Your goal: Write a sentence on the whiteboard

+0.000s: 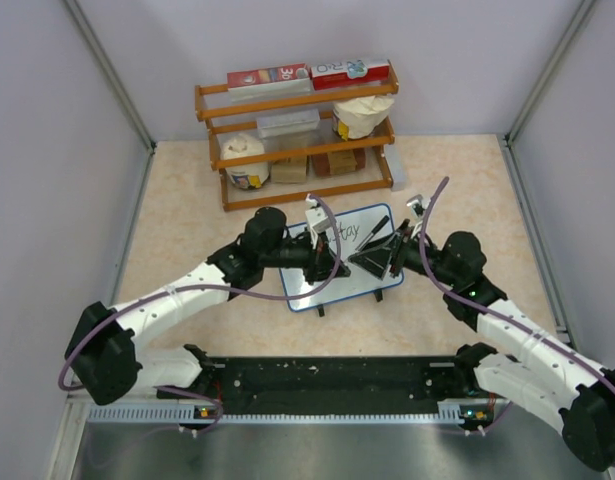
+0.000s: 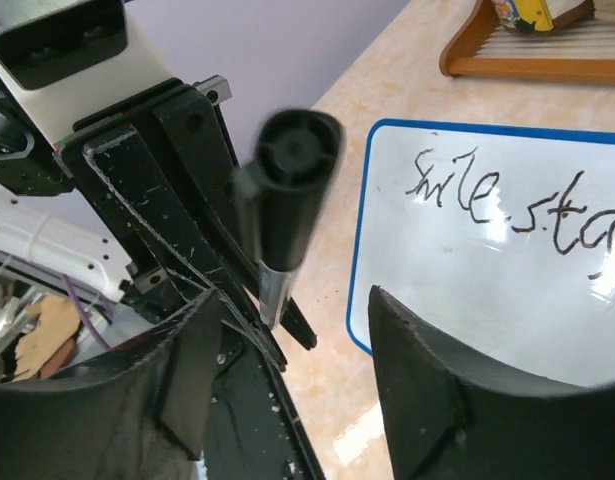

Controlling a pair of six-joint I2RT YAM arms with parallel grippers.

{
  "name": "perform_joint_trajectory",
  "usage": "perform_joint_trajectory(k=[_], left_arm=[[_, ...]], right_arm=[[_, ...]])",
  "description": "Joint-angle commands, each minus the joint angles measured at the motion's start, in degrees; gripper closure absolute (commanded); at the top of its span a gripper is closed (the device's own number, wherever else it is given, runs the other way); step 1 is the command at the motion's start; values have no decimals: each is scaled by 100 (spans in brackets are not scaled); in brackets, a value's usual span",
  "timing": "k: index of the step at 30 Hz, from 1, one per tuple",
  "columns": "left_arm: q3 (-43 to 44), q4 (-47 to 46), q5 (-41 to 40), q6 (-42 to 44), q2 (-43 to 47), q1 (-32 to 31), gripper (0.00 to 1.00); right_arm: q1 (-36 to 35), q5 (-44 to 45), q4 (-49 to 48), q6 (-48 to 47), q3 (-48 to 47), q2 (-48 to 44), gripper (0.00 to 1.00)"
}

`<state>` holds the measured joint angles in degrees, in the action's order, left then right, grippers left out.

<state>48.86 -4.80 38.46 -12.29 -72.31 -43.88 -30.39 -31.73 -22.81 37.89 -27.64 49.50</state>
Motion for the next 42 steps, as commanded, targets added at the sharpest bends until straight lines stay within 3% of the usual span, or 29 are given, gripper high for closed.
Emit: perform_joint_trajectory(k=[1,3,5,12,18,20,29,42], left_arm=[[237,101,39,52,411,11,100],[273,294,22,148,551,11,100],[291,374,21,210,700,11,100],[361,567,329,306,886,2,100],[510,770,566,351,877,-24,100],[537,822,575,386,877,-33,100],[546,831,716,368,815,-68,100],[502,735,751,289,771,-121,100]], right_arm=[[-46,-395,170,-334,-461,-168,34],[-46,-597,268,-457,-593,-186,24],[-46,-738,391,-519,-690,-195,1],[-46,-1292,-188,-248,-699,-143,2],[-55,-1775,-890,130,-664,262,26],[-54,-1828,-1058,253,-638,306,39],[-125,-1802,-1165,377,-673,368,66],[-213,-1943,-1112,342,-708,561,76]])
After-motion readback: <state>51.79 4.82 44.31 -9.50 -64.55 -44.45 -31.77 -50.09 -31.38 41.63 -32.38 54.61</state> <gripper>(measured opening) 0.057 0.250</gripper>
